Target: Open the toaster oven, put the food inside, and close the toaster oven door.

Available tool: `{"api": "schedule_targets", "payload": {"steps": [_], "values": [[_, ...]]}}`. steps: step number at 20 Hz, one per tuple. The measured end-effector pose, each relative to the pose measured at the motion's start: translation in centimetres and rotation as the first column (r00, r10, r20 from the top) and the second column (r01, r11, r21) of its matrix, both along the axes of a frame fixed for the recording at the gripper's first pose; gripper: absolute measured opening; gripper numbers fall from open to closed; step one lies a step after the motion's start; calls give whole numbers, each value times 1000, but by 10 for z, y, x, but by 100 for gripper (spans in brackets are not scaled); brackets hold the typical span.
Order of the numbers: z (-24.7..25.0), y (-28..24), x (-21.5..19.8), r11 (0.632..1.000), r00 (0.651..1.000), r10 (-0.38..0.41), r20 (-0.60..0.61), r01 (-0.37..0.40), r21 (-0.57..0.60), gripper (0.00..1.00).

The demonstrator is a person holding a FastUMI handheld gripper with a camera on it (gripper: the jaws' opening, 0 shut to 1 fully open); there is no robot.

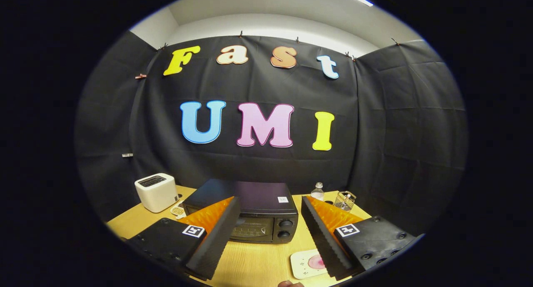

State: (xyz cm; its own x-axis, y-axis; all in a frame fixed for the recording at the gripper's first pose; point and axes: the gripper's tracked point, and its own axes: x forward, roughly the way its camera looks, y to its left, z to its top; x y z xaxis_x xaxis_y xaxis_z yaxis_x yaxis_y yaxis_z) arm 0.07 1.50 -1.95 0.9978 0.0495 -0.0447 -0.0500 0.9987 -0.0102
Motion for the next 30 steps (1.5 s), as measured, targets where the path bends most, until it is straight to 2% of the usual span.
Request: {"api": "schedule_targets", "payload": {"steps": [9,12,21,25,28,30], "values": [[-28,38,27,998,995,59,-83,-56,36,97],[-45,58,42,995,987,73,-146,-61,83,97],[-104,98,107,997,962,66,-264,-51,63,98],[-135,111,119,997,941,65,-332,-46,64,98],[-138,114,122,998,943,60,-326,-50,40,98],[-152,117,124,998,926,56,-373,-46,37,98]]}}
